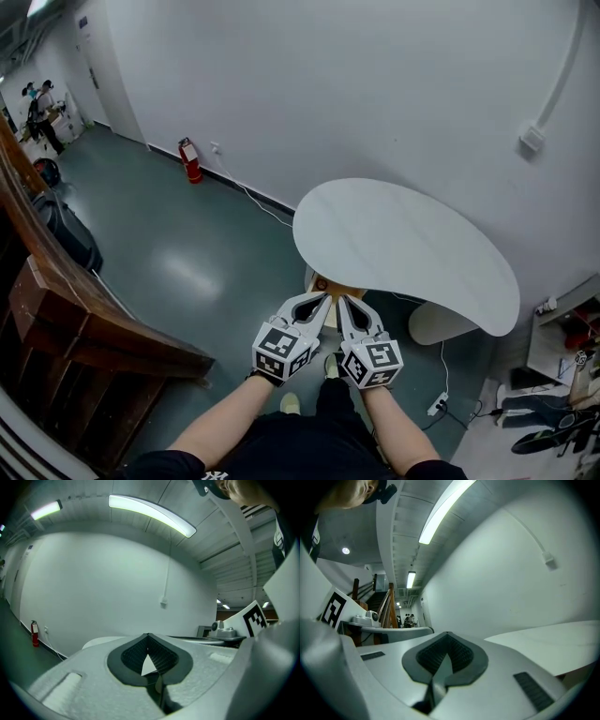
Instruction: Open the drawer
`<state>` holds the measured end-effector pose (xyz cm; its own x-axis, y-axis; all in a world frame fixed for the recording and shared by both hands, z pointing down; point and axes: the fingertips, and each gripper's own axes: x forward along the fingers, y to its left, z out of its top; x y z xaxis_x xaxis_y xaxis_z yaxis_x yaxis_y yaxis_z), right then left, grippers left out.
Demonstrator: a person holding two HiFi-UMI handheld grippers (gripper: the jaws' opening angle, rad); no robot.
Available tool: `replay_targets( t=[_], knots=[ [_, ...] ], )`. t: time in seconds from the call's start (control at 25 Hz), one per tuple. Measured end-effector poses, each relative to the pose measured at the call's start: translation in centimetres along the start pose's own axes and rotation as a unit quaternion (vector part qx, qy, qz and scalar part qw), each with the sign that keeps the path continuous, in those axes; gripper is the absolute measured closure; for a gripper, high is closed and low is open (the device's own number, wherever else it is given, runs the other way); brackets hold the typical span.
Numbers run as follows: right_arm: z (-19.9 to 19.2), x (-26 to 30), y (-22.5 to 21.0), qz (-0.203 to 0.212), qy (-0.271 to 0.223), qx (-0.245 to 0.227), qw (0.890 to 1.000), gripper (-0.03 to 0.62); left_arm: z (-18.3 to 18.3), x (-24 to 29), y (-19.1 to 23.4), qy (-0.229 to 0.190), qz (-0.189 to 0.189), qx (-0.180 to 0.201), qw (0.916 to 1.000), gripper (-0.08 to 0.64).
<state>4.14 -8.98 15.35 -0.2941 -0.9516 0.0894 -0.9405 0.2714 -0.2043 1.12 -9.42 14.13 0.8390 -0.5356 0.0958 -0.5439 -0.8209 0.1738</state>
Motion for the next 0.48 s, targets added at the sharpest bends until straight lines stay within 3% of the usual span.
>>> replay_targets(
  t=[0.48],
  knots=[
    [0.43, 0.84, 0.58, 0.008, -0.002, -0.006, 1.000, 0.577, 0.37, 0.05, 0.45, -0.003, 0.008, 0.004, 1.0000, 0.552]
  ],
)
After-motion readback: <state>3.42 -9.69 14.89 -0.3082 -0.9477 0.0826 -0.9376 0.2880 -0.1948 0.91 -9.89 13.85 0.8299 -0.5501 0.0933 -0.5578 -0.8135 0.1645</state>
